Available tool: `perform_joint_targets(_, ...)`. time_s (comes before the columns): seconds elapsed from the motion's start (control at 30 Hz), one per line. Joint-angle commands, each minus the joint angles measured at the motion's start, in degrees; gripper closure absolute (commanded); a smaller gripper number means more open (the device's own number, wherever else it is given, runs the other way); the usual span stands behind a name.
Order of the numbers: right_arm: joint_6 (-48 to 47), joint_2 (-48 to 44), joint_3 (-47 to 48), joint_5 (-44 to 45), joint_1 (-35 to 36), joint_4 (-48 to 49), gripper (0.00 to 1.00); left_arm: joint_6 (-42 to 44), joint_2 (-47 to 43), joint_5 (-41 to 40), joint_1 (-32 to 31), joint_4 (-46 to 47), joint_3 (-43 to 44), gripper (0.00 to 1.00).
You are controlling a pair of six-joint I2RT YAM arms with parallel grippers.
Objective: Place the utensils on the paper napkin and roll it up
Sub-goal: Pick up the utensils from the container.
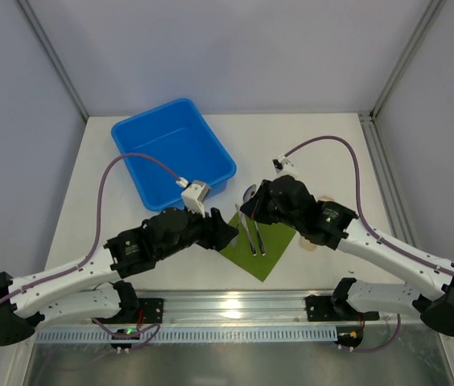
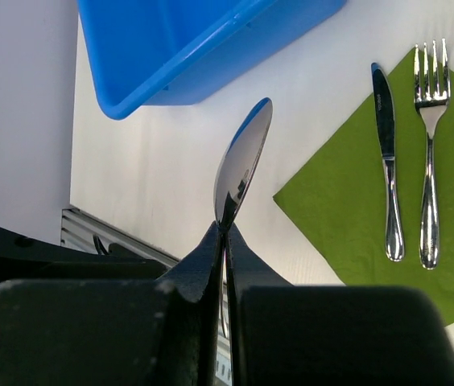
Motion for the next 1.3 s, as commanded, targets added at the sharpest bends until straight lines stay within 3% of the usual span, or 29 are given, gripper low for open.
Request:
perform_joint_targets(0.0, 2.66, 0.78, 3.81, 2.82, 0.66, 0.04, 0.96, 3.47, 1.18, -2.99, -0.45, 4.37, 1.66, 0.39)
perform_joint_targets(0.3, 4.68, 1.75, 5.04, 2.9, 1.72, -0.13, 0.96, 4.53, 3.55, -5.8, -0.54, 5.97, 2.53, 0.42)
perform_joint_targets(0.7, 4.33, 1.13, 5.21, 3.61, 2.24, -0.48, 0.96, 5.32, 8.56, -5.98, -0.54, 3.76, 5.61, 0.69)
perform_joint_targets(1.07, 4.42, 1.75, 5.39, 3.78, 2.68, -0.13, 0.96, 4.53, 10.76, -6.07, -0.54, 2.8, 6.05, 0.75)
perform_joint_targets(1.17, 4.25, 1.84, 5.48, 3.69, 2.68, 0.22, 0.96, 4.27, 10.68, -6.24, -0.54, 2.62, 6.05, 0.78)
perform_joint_targets(1.27, 3.28, 1.93, 5.48, 3.43, 2.68, 0.66, 0.96, 3.39, 10.24, -6.15, -0.54, 2.36, 5.88, 0.89)
